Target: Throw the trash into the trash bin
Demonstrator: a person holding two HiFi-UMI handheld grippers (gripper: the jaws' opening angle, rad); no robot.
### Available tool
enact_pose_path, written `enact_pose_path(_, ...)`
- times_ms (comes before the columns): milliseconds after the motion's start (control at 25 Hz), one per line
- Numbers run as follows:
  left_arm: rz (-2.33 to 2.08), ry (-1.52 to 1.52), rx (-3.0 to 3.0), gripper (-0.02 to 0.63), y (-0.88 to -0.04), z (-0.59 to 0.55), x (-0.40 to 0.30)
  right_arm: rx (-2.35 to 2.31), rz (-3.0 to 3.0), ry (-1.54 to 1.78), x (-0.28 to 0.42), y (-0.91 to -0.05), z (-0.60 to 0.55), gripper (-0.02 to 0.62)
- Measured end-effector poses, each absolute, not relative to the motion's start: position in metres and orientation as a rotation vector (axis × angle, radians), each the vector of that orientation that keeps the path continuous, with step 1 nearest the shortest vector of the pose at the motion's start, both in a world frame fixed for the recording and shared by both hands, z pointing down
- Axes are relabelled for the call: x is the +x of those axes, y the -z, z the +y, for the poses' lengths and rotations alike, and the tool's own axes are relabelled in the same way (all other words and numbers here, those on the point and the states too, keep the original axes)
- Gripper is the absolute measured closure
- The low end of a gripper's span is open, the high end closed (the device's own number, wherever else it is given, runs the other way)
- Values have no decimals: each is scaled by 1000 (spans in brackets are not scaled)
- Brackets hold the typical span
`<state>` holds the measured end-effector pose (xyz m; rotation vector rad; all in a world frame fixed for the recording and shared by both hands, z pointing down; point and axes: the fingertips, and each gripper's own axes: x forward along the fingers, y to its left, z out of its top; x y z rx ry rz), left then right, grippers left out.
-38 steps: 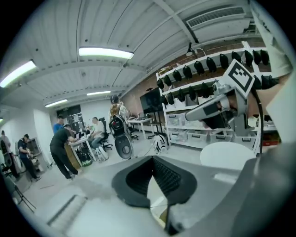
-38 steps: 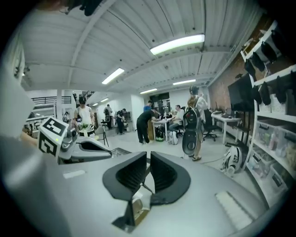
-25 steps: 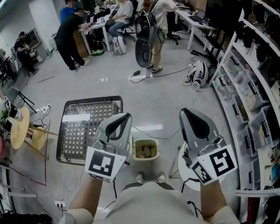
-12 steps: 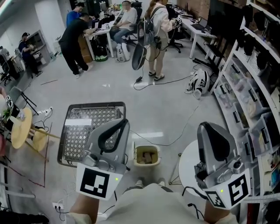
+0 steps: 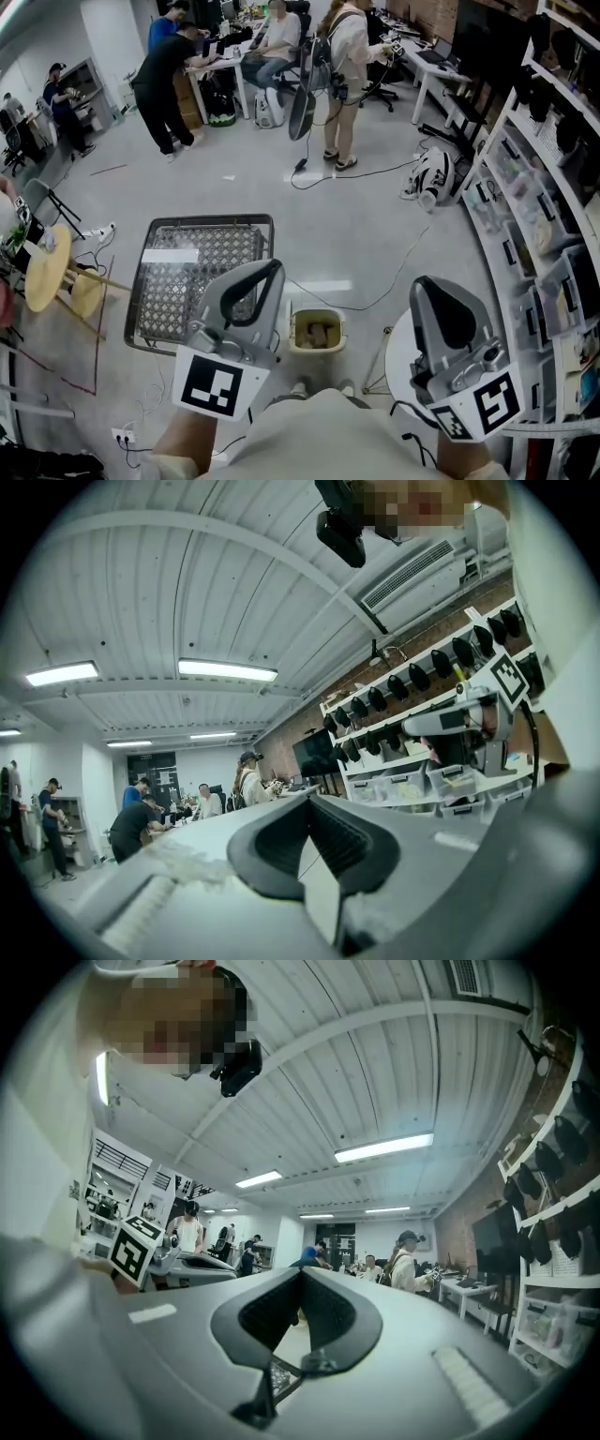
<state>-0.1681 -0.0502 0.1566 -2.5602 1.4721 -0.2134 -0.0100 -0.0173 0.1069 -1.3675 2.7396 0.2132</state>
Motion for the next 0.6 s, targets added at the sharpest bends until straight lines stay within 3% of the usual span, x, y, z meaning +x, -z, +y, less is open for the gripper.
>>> enact_pose_path(600, 1452, 219, -2584, 603, -161, -60, -166, -1396, 2749, -219, -8, -112, -28, 592)
